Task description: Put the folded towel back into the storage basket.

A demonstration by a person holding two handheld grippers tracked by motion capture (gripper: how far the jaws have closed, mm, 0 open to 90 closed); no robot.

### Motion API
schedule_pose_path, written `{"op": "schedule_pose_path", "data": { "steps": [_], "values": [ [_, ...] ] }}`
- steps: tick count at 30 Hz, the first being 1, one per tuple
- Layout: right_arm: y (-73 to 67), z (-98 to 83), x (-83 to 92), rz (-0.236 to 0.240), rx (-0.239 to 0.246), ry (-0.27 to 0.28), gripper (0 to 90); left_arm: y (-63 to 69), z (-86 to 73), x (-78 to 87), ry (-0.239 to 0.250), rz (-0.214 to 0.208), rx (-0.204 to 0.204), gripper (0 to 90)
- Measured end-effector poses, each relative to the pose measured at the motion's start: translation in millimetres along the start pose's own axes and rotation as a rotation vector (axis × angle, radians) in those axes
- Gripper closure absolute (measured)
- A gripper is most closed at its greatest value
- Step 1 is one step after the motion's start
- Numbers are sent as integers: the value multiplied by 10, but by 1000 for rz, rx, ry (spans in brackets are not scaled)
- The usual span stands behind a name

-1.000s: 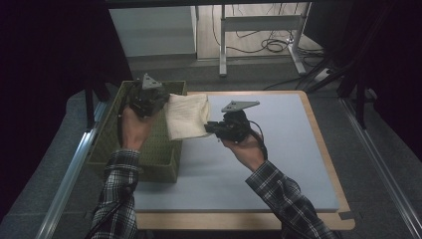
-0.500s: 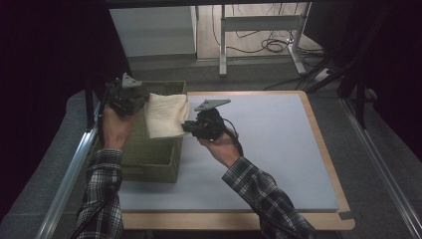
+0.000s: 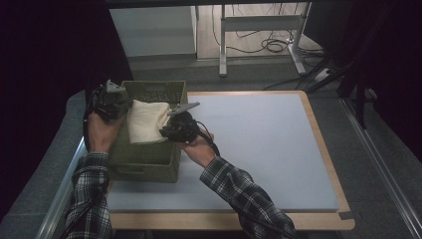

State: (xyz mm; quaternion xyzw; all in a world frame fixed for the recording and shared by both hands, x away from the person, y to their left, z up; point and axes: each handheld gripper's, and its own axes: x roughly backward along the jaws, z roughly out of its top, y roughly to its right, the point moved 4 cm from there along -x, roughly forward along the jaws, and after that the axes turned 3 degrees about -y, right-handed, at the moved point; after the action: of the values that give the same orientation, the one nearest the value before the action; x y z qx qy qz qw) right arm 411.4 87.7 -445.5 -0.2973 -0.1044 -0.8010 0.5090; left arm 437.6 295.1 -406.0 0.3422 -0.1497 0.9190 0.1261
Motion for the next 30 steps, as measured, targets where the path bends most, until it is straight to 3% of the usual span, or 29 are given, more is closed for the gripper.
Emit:
{"op": "schedule_pose_path", "data": {
  "steps": [13,16,20,24,30],
  "values": [
    [-194,124,-394,15,39,-84,808,-203,-215,-121,-54,11,18,859],
    [-205,123,-471,9,35,-104,808,-247,-284,-187,-89,17,14,858],
    [-195,92,-551,-11,36,-141,806,-247,-326,-304,-123,10,8,858],
    [-169,71,-578,-13,27,-143,805,-198,-318,-438,-156,8,-20,857],
    [-179,74,-606,-47,61,-170,802,-123,-294,-585,-212,9,-66,856]
  ]
}}
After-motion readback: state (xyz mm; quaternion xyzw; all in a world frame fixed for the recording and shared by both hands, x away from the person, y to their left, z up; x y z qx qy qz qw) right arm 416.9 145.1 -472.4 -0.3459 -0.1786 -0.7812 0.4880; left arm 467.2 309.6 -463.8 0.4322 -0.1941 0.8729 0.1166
